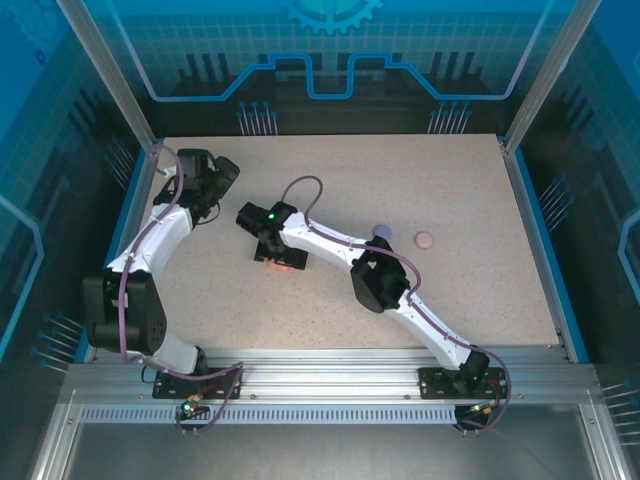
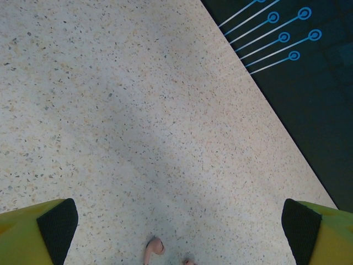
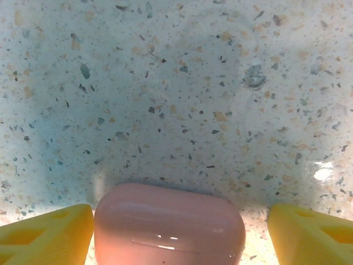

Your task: Insert wireless bluetooth earbuds into charging case

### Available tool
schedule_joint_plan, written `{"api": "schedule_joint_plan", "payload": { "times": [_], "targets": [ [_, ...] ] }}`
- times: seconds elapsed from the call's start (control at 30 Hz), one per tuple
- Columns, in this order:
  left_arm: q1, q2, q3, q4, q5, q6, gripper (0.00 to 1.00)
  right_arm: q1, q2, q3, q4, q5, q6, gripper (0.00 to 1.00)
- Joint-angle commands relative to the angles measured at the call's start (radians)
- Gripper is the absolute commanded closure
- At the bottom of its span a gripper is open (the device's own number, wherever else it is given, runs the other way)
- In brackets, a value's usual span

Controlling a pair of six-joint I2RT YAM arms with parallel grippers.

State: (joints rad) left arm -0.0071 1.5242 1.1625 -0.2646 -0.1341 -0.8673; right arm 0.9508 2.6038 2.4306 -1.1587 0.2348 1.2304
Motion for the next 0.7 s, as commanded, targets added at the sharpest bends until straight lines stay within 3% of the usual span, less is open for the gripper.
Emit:
{"api": "schedule_joint_plan", "payload": {
  "times": [0.0,0.33,0.67],
  "targets": [
    [0.014,0.006,-0.015,0.000,0.034,-0.022,0.01,0.020,0.019,0.039,-0.054,0.027,0.011,0.21],
    [0.017,0.010,-0.023,0.016,0.101,-0.017,0.01,0.007,-0.018,-0.001,-0.080,0.030,-0.028,0.37],
    [-0.003,0.008,-0.058,0.068,0.298,-0.023,0.01,-0.054,-0.233,-0.345,-0.004,0.097,-0.160,0.38]
  ]
}}
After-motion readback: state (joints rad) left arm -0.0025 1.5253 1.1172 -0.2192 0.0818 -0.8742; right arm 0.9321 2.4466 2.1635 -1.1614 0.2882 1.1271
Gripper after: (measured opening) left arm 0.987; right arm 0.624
